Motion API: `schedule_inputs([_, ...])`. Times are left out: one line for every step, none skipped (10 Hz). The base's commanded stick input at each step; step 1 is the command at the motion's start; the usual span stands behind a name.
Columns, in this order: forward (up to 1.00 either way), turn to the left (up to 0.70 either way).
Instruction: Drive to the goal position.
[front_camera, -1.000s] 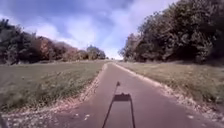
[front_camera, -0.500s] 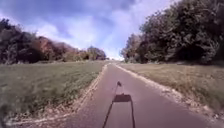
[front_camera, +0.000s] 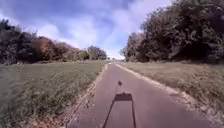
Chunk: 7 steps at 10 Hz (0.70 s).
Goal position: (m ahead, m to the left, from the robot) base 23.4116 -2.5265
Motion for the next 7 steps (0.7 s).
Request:
schedule_inputs([0.70,0.00])
schedule_inputs([0.70,0.00])
schedule_inputs([0.70,0.00])
schedule_inputs([0.70,0.00])
schedule_inputs([0.70,0.00])
schedule_inputs([0.70,0.00])
schedule_inputs([0.70,0.00])
